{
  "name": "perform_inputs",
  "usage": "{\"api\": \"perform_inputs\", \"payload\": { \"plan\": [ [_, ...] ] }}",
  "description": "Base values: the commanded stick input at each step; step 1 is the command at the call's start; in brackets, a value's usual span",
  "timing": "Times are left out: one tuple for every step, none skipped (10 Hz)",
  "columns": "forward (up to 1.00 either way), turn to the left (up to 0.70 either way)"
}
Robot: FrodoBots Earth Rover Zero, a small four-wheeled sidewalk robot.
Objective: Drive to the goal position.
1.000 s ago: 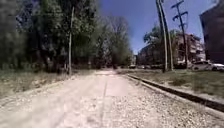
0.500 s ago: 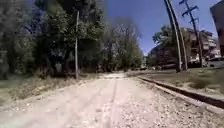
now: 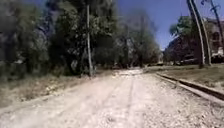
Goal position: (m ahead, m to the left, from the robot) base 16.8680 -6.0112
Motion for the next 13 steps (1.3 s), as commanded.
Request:
{"api": "perform_inputs", "payload": {
  "plan": [
    [0.85, 0.0],
    [0.85, 0.0],
    [0.85, 0.0],
    [0.85, 0.0],
    [0.85, 0.0],
    [0.85, 0.0],
    [0.85, 0.0],
    [0.85, 0.0],
    [0.85, 0.0],
    [0.85, -0.29],
    [0.85, -0.34],
    [0.85, -0.34],
    [0.85, -0.34]
  ]
}}
